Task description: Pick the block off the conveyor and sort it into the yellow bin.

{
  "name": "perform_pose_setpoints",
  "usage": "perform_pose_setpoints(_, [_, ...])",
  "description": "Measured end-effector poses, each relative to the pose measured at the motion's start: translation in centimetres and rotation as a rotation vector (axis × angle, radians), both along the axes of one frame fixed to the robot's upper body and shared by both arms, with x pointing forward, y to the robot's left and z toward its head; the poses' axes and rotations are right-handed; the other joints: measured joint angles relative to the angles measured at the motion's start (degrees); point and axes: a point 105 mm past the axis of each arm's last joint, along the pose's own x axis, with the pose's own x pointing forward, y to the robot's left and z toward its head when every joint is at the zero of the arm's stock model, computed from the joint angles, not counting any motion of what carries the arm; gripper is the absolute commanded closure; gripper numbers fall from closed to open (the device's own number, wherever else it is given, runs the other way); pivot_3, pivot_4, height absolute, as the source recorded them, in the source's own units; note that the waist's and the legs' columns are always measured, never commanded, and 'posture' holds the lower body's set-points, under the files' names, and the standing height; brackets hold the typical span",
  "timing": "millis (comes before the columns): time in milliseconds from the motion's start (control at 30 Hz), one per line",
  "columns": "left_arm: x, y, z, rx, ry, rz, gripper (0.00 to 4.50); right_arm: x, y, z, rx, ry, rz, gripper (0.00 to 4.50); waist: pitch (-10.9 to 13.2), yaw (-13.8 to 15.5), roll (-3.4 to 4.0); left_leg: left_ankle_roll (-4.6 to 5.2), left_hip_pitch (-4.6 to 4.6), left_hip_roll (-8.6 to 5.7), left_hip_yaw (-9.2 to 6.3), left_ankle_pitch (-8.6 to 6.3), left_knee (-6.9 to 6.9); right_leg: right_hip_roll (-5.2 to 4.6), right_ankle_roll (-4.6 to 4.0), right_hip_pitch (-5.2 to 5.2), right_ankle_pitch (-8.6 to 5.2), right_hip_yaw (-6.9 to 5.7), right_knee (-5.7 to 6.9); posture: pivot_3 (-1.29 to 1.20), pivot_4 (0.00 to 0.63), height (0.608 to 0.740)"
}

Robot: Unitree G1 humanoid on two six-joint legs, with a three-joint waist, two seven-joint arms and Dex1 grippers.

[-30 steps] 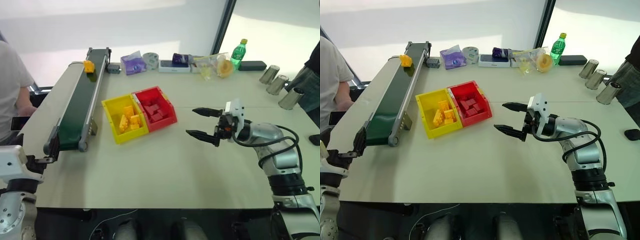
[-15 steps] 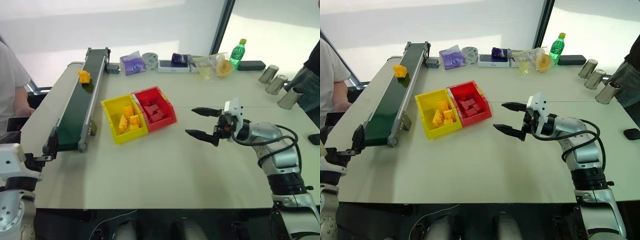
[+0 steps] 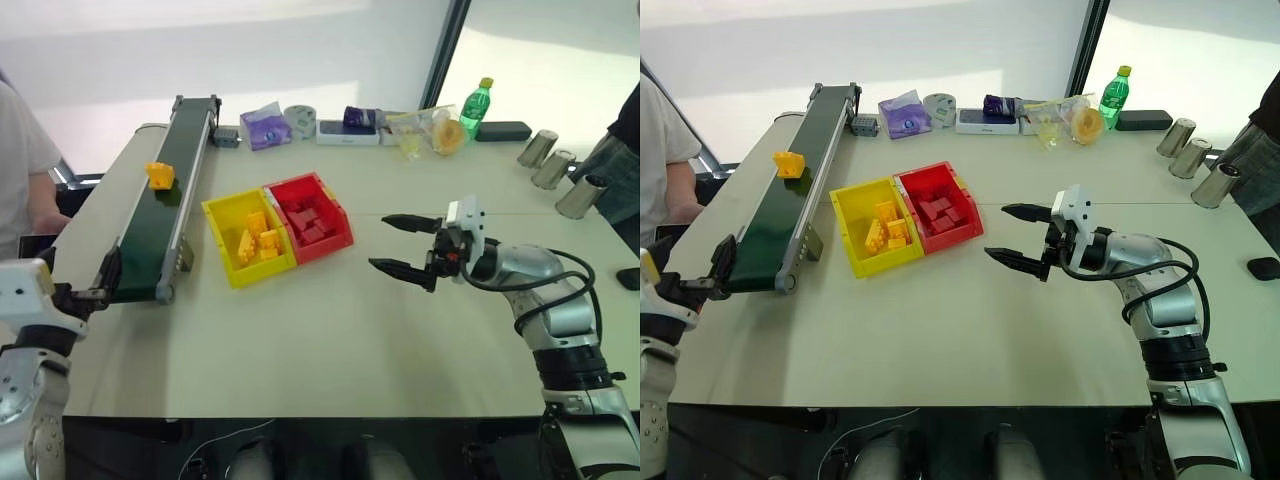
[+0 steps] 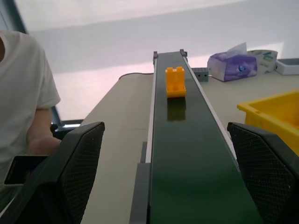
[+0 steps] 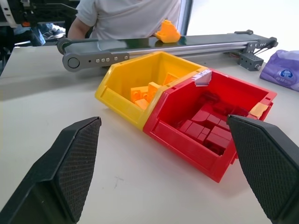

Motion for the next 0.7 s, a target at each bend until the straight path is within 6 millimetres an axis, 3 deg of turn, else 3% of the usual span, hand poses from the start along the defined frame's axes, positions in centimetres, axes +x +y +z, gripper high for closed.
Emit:
perform_pose_setpoints(300, [3.5,0.0,1.2,-0.008,0.118,-0.058,0.06,-0.2,0.2,0.1,-0.001,-0.009,0.005,0.0,0.0,-0.1,0.0,-0.16,0.0,0.0,0.03,0.09,-0.03,0.01,0.01,-0.03,0.0,0.0,0.0,0.0,0.15,0.74])
perform_pose_setpoints(700, [5.5,-0.2,-0.3,-0.051,0.214,-0.094,0.06,-0.5,-0.2,-0.6,-0.002,0.0,0.005,0.0,0.0,-0.1,0.0,-0.17,-0.01,-0.01,0.06,0.1,-0.04,-0.02,0.02,-0.06,0.01,0.01,0.0,0.0,0.15,0.74])
